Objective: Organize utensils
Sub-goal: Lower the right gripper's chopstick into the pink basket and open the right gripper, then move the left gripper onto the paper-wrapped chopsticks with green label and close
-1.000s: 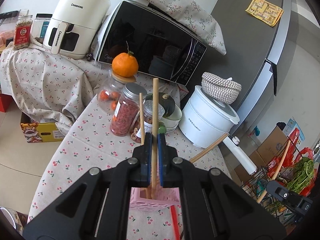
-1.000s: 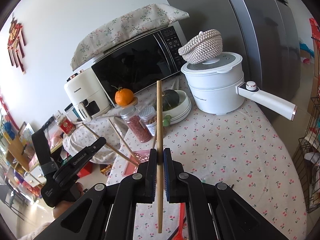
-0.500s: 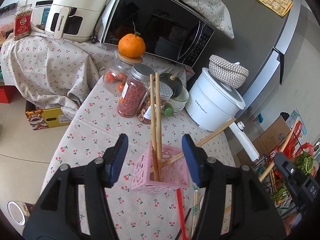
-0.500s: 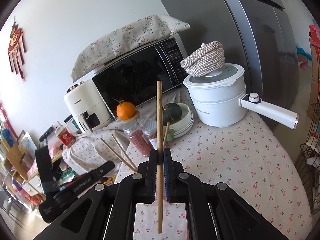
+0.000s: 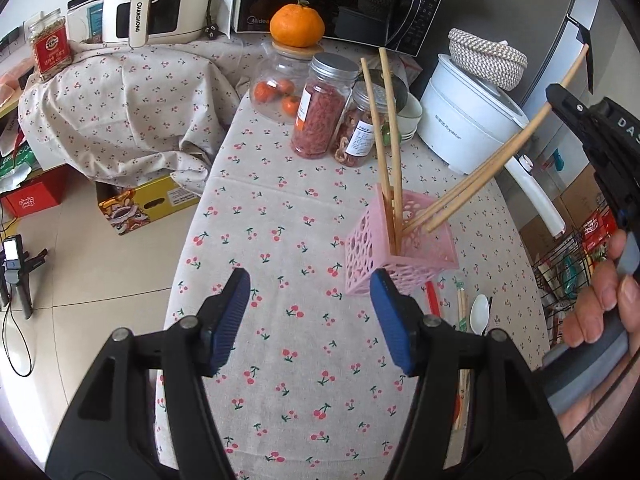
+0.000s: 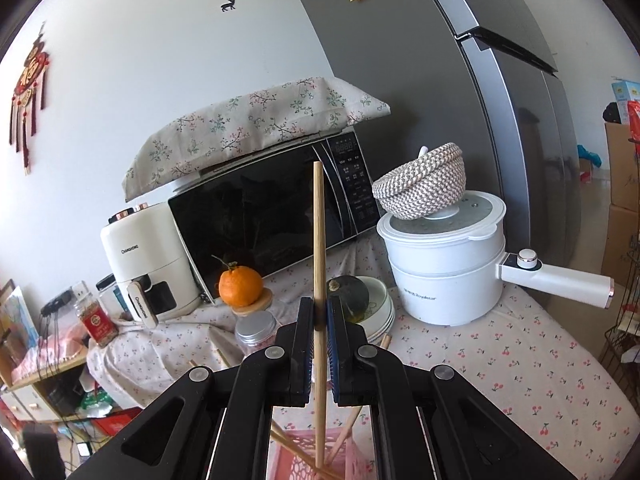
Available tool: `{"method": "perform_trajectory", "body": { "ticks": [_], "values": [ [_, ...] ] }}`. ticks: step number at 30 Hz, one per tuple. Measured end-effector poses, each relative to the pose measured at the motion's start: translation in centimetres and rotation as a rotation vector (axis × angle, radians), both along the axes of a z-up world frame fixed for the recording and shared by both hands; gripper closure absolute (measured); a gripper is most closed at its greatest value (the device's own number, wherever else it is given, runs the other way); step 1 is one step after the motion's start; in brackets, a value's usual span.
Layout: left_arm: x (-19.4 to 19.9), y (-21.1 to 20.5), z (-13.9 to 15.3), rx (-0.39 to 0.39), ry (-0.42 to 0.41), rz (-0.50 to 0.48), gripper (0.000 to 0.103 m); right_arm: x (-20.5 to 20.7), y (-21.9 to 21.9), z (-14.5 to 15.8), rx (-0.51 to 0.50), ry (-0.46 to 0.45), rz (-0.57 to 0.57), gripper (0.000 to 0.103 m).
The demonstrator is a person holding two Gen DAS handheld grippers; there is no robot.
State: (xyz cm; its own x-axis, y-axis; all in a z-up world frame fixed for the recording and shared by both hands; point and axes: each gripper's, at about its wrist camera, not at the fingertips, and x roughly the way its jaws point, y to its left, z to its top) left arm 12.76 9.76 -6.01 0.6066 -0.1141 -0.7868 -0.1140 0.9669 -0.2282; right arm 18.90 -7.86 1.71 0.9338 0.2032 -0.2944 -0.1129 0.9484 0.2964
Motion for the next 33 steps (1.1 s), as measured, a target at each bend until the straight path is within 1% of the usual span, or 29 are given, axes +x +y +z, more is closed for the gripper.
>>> {"method": "perform_trajectory", "body": {
  "ticks": [6,11,16,20,21,22,23,25,27,29,33],
  "values": [
    [0.1,-0.3,0.0,-0.014,0.004,-0.022,0.04,1.8,1.1,-2.2,-0.003,0.011,-0.038,0.097],
    [0.3,-0.7,-0.5,0.011,0.014,-0.041,0.04,2.6,1.9,-3.7,-0.001,0.037,-0.024,0.097],
    [0.5,-0.7,-0.7,0.013,0.02,-0.04,0.04,3.3,3.0,-5.4,0.0,0.107,0.031,0.097],
    [0.4,-0.8,-0.8,0.018,0.021,-0.046,0.04,3.5,2.9,-6.1,0.015,0.178,0.062,0.095],
    [0.4,-0.8,-0.9,0.015,0.024,-0.047,0.04,3.5,2.7,-6.0,0.019,0.188,0.067,0.093],
    [0.4,-0.8,-0.9,0.011,0.026,-0.047,0.04,3.3,2.5,-5.8,0.017,0.191,0.071,0.087],
    [0.5,-0.8,-0.9,0.005,0.027,-0.048,0.04,3.0,2.4,-5.6,0.013,0.192,0.074,0.083],
    [0.5,-0.9,-0.9,-0.001,0.031,-0.049,0.04,2.4,1.9,-4.8,0.006,0.188,0.08,0.068],
    [0.4,-1.1,-0.8,-0.001,0.034,-0.055,0.038,1.7,1.1,-4.0,0.007,0.184,0.084,0.059],
    [0.2,-1.5,-0.8,0.001,0.033,-0.066,0.035,0.8,0.2,-3.2,0.006,0.183,0.081,0.055],
    [-0.4,-2.3,-0.5,0.009,0.025,-0.088,0.027,-1.1,-1.9,-2.0,0.001,0.199,0.067,0.043]
  ]
}}
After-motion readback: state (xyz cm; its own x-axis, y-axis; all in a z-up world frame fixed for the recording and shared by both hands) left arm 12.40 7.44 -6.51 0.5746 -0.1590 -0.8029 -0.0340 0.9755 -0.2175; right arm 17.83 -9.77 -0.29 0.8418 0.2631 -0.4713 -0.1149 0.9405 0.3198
